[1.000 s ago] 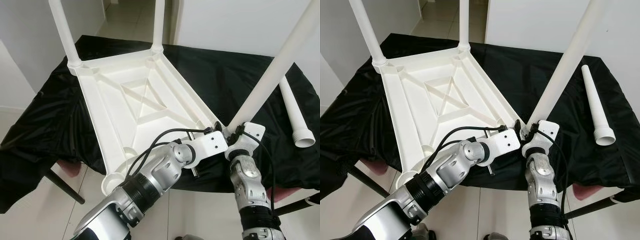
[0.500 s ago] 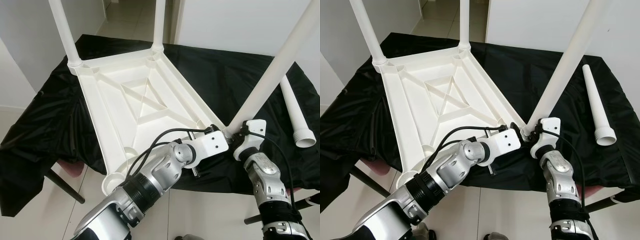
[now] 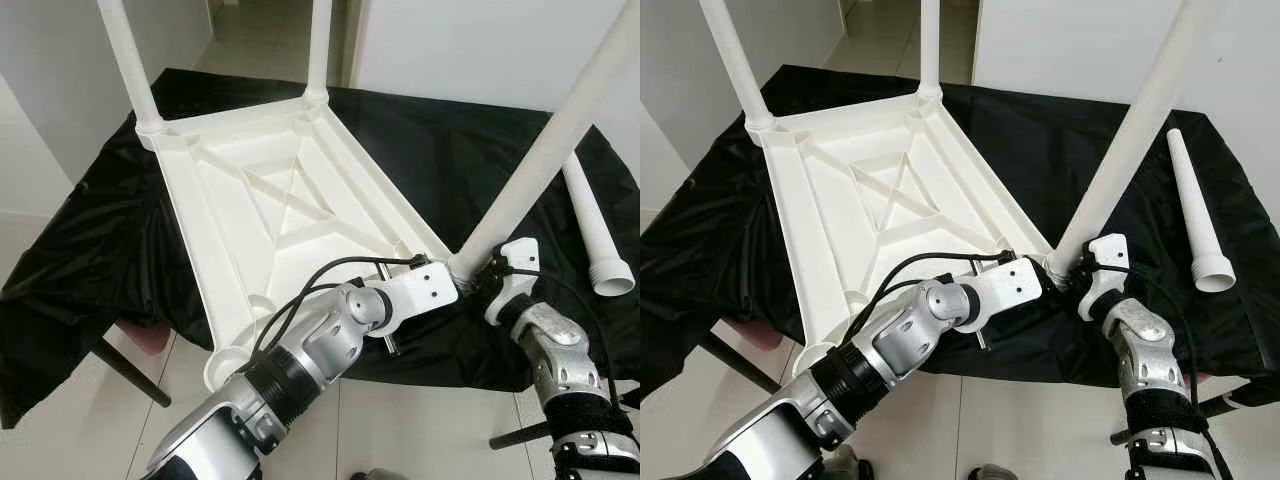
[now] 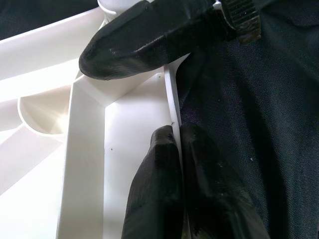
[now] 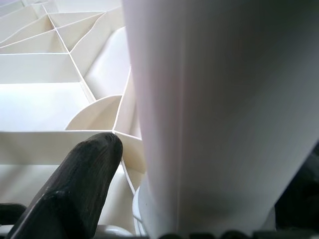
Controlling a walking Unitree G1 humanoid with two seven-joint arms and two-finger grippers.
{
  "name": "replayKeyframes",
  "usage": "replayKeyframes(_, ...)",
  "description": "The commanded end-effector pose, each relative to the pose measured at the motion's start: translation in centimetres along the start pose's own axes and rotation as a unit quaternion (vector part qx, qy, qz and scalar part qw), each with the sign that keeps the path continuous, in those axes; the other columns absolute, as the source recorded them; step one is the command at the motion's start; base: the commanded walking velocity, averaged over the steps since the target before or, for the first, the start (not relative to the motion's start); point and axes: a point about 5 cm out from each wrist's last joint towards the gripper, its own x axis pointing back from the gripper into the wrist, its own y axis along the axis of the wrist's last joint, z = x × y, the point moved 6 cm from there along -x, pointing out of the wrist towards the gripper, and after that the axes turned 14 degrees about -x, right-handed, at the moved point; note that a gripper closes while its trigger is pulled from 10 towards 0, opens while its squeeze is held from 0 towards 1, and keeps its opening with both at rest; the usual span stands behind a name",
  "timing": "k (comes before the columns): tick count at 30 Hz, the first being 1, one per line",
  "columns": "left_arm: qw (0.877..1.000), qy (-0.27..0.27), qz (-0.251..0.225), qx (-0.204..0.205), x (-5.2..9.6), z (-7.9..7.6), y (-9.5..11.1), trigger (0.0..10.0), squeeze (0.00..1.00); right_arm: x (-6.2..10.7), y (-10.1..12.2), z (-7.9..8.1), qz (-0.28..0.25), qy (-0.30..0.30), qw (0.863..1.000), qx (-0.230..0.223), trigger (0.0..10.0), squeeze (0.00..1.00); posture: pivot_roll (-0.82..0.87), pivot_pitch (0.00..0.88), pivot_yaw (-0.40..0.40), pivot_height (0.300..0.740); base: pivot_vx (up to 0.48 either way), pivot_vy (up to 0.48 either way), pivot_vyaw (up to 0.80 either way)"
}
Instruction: Building children table
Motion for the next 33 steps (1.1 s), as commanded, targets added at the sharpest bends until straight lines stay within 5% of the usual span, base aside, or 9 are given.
replayKeyframes(1, 1.0, -0.023, -0.006, -0.018, -0.1, -1.0, 0.5, 10.0, 0.0, 0.3, -2.4, 0.2, 0.046, 0.017, 0.999, -0.013, 10.0, 0.0, 0.02, 0.038, 0.007, 0.74, 0.0, 0.0, 0.0)
replayKeyframes(5, 0.999, -0.024, -0.005, -0.021, -0.1, -1.0, 0.5, 10.0, 0.0, 0.4, -2.5, -1.4, 0.055, -0.007, 0.998, -0.012, 10.0, 0.0, 0.03, 0.035, 0.01, 0.74, 0.0, 0.0, 0.0)
replayKeyframes(15, 1.0, -0.023, -0.003, -0.021, -0.1, -0.9, 0.3, 10.0, 0.0, 0.1, -3.0, -2.3, 0.064, -0.026, 0.997, -0.029, 10.0, 0.0, 0.03, 0.035, 0.006, 0.74, 0.0, 0.0, 0.0)
replayKeyframes(16, 1.0, -0.022, -0.002, -0.02, -0.1, -0.9, 0.3, 10.0, 0.0, 0.0, -3.5, -2.3, 0.067, -0.027, 0.997, -0.04, 3.1, 0.0, 0.03, 0.035, 0.006, 0.74, 0.0, 0.0, 0.0)
replayKeyframes(18, 1.0, -0.021, -0.002, -0.02, 0.0, -0.9, 0.3, 10.0, 0.0, 0.0, -3.7, -2.2, 0.07, -0.025, 0.996, -0.042, 0.0, 0.0, 0.03, 0.035, 0.005, 0.74, 0.0, 0.0, 0.0)
replayKeyframes(33, 0.999, -0.023, -0.004, -0.022, -0.1, -0.9, 0.4, 10.0, 0.0, 0.2, -5.6, -2.3, 0.102, -0.056, 0.992, -0.055, 0.0, 0.0, 0.03, 0.031, 0.001, 0.74, 0.0, 0.0, 0.0)
